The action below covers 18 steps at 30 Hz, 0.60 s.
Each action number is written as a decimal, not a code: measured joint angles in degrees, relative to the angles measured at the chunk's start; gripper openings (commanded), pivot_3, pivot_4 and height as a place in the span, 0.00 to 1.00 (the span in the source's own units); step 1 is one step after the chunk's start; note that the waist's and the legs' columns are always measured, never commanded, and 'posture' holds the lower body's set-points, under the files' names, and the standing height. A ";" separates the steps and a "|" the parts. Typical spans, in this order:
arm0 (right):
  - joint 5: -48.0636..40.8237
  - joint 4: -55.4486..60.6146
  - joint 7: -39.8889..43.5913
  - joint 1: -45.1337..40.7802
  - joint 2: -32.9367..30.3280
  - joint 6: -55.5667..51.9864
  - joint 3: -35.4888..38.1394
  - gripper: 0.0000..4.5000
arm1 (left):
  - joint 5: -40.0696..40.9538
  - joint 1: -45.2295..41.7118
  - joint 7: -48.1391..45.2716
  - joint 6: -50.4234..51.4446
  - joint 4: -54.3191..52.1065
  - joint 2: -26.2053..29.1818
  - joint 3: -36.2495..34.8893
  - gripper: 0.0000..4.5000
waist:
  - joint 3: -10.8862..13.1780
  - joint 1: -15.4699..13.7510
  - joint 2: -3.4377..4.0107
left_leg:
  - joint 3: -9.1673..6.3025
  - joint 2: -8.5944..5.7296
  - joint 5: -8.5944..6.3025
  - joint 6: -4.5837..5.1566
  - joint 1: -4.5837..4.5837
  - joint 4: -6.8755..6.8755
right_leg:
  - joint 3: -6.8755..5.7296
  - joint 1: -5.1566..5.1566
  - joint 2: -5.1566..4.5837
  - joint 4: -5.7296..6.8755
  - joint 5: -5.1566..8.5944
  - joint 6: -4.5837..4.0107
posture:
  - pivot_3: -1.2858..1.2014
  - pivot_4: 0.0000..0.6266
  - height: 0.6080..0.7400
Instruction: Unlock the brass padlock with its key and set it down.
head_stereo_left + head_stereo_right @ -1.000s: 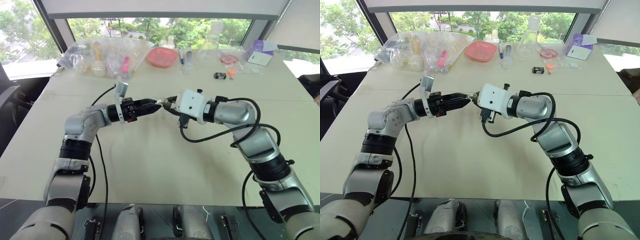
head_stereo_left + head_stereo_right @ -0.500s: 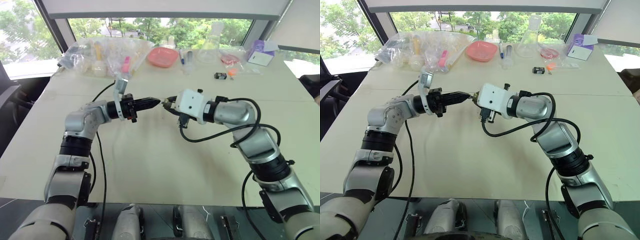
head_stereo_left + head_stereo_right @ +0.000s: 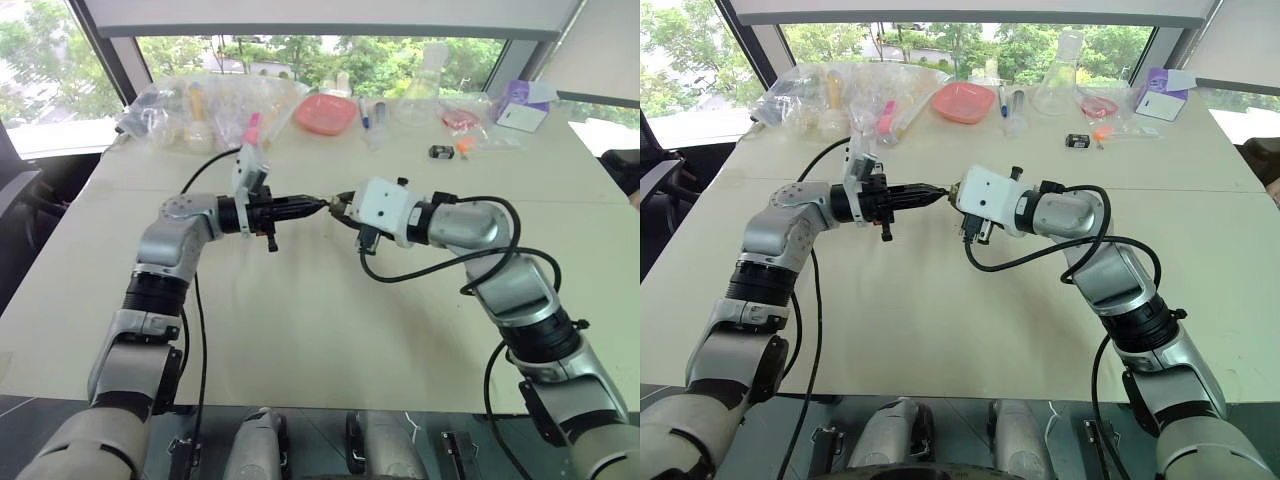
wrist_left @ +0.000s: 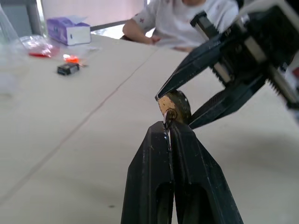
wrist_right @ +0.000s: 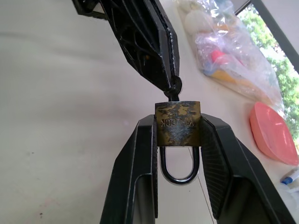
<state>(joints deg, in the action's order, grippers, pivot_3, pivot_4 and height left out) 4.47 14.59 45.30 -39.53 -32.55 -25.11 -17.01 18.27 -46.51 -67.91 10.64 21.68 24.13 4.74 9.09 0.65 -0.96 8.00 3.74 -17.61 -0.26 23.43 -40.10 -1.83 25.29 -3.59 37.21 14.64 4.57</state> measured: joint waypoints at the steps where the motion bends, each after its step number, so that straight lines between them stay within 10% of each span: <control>1: 0.06 -0.05 0.00 0.00 -0.01 0.00 0.01 0.15 | -1.61 0.00 0.13 -3.70 0.40 -0.04 0.41 0.02 | 0.00 0.00 0.00 | 0.01 0.00 0.00 0.00 0.00 0.00 | 0.00 0.00 0.00 0.00 0.00 0.00 | 0.52 0.24 0.95; 7: 0.39 -0.24 0.23 0.00 0.06 0.01 -0.04 0.15 | -6.35 -0.64 -0.53 -17.02 4.74 0.02 1.31 0.02 | 0.00 0.00 0.00 | 0.01 0.00 0.00 0.01 0.00 0.00 | 0.00 0.01 0.00 0.00 0.00 0.00 | 0.52 0.24 0.95; 10: 0.36 -0.44 0.12 -0.15 0.50 0.55 -0.04 0.15 | -3.55 -2.50 -2.22 -5.03 6.04 0.21 1.08 0.07 | 0.00 0.05 0.00 | 0.01 0.00 0.00 0.01 0.01 0.00 | 0.00 0.01 0.01 0.01 0.00 0.00 | 0.52 0.24 0.95; 14: 0.46 0.06 0.12 -0.39 0.84 2.06 -0.05 0.15 | 4.28 -4.29 -5.49 14.10 7.53 1.09 -1.75 0.42 | 0.00 0.16 0.00 | -0.05 0.01 -0.01 0.01 0.03 0.01 | 0.00 0.02 0.02 0.00 0.01 0.02 | 0.52 0.24 0.95; 18: 0.57 0.06 0.08 -0.39 0.86 2.57 -0.05 0.15 | 10.18 -6.74 -8.38 25.76 6.60 2.92 -4.69 0.42 | 0.00 0.15 0.00 | -0.11 0.01 0.00 0.01 0.03 0.01 | 0.00 0.02 0.01 0.00 0.01 0.02 | 0.52 0.24 0.95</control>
<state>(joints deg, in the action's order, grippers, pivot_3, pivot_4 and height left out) 5.03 14.65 45.38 -39.93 -31.70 -22.54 -17.06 28.45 -53.24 -76.28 36.40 28.28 27.05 0.05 9.10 0.80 -0.96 7.89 3.75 -17.61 -0.25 23.46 -40.09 -1.83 25.31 -3.58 37.21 14.65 4.59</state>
